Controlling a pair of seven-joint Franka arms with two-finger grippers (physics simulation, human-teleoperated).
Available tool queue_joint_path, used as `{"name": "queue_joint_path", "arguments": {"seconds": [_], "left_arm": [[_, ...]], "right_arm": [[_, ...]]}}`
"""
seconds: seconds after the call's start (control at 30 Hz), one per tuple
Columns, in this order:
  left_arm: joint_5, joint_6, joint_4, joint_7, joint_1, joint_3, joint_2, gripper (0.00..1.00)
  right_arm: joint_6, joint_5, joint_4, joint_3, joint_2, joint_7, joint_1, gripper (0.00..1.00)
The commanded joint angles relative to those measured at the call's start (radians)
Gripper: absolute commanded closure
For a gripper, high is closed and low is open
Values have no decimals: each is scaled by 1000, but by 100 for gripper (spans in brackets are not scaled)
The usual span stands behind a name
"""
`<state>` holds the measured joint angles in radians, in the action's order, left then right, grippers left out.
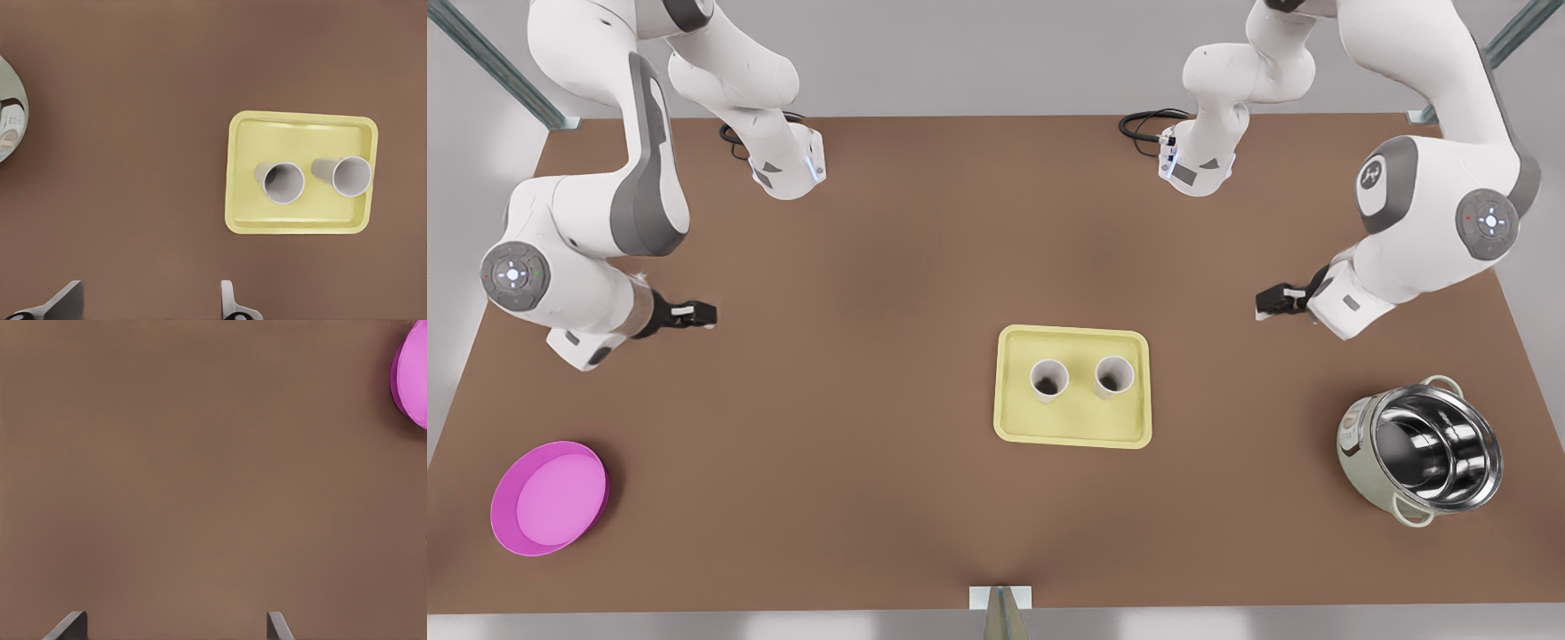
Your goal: Use the left arm to pick up the white IKEA cup from the tray and place it on the middle-left position; use the right arm to pick up the white IKEA cup from the tray and place it on the middle-right position
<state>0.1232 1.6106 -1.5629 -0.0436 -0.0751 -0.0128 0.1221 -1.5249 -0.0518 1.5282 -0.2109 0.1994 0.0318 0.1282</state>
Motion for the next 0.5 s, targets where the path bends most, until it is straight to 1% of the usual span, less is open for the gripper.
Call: {"name": "queue_joint_path", "arguments": {"seconds": [0.0,0.07,0.1,0.13,0.2,0.23,0.27,0.33,0.4,0.47], "left_arm": [[6,137,-11,-41,-9,-1,-4,0],[6,130,-5,-45,-14,1,-4,0],[6,37,-12,-38,-5,10,-12,0],[-20,0,-39,-42,-5,8,-29,0],[-62,61,-69,-52,-34,-1,-12,0],[-56,135,-85,-55,-40,-4,2,0],[-63,193,-71,-93,-104,-4,45,0],[-66,227,66,-331,-258,-3,214,0],[-66,310,81,-366,-293,-3,287,0],[-66,394,78,-371,-301,-3,349,0]], "right_arm": [[-109,0,-2,1,-2,28,1,0],[-112,0,-2,1,2,27,-1,0],[-130,0,-2,-1,3,22,-4,0],[-158,1,-2,-4,23,16,-9,0],[-193,7,3,-7,80,-7,-51,0],[-210,7,12,-7,101,-36,-61,0],[-250,7,41,-7,110,-46,-70,0],[-308,9,47,-7,181,-79,-114,0],[-310,7,63,-7,210,-90,-119,0],[-330,7,64,-7,239,-98,-168,0]]}}
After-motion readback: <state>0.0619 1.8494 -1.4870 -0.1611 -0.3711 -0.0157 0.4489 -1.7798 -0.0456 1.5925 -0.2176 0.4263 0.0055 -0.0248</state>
